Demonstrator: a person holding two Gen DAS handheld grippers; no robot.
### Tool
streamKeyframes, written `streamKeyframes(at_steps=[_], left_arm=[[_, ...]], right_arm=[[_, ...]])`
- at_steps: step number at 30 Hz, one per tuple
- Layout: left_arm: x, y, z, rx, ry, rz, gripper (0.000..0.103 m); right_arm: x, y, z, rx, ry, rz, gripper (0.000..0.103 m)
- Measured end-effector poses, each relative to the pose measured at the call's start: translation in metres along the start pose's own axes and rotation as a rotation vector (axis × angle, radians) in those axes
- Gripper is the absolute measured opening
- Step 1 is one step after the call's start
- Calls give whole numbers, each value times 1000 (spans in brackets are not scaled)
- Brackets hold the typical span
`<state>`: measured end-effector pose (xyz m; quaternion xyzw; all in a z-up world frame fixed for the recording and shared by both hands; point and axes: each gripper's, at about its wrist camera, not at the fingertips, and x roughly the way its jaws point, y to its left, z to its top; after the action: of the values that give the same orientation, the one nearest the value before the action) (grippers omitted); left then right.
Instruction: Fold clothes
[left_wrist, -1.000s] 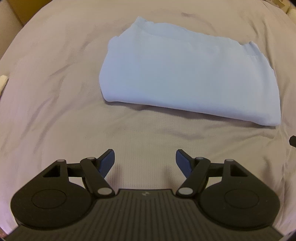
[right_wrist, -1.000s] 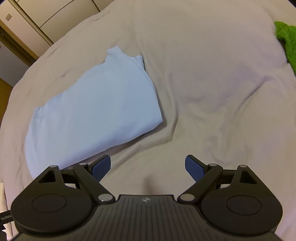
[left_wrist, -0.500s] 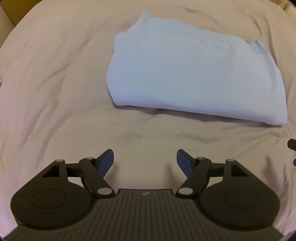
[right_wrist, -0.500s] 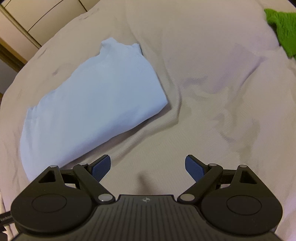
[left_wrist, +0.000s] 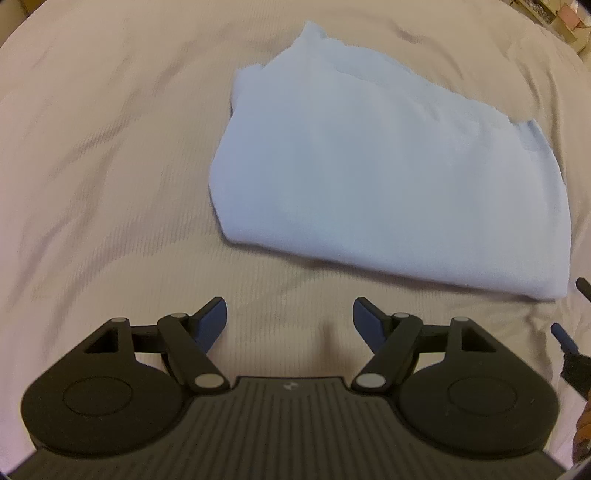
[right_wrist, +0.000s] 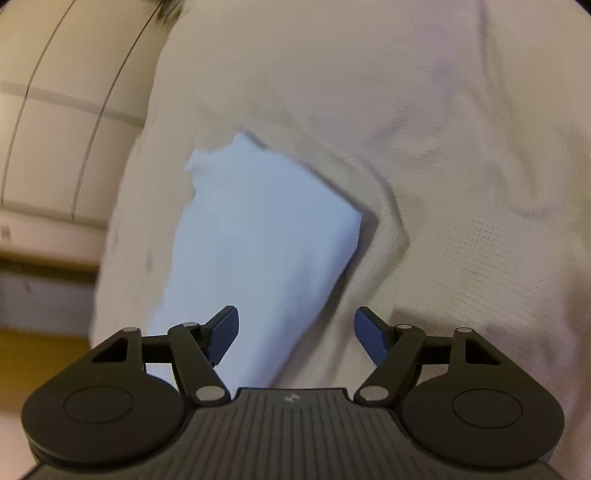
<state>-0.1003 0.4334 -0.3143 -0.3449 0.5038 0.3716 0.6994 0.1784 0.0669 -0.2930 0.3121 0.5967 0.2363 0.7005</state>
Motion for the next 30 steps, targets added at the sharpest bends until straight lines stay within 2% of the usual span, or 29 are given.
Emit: streamKeyframes(at_steps=[4, 9, 13, 19, 26, 28, 29, 30], left_arm=[[9, 10, 14, -17, -6, 3, 73], [18, 17, 25, -32, -3, 10, 73], [22, 19, 30, -21, -3, 4, 73], [21, 23, 36, -2, -16, -28, 73], [22, 36, 37, -20, -14, -51, 73], [20, 39, 37, -16, -21, -62, 73], [18, 40, 37, -10, -27, -69, 73], [16, 41, 37, -8, -32, -76, 73]], right_arm=[[14, -19, 10, 124, -47, 60, 73], [34, -33, 20, 216, -101, 120, 59], [51, -40, 23, 257, -94, 127, 56], [56, -40, 21, 249, -94, 114, 51], [59, -42, 20, 248, -112, 111, 53], [62, -40, 23, 240, -123, 132, 44], [61, -36, 24, 214, -132, 127, 35], [60, -30, 24, 175, -144, 120, 34]])
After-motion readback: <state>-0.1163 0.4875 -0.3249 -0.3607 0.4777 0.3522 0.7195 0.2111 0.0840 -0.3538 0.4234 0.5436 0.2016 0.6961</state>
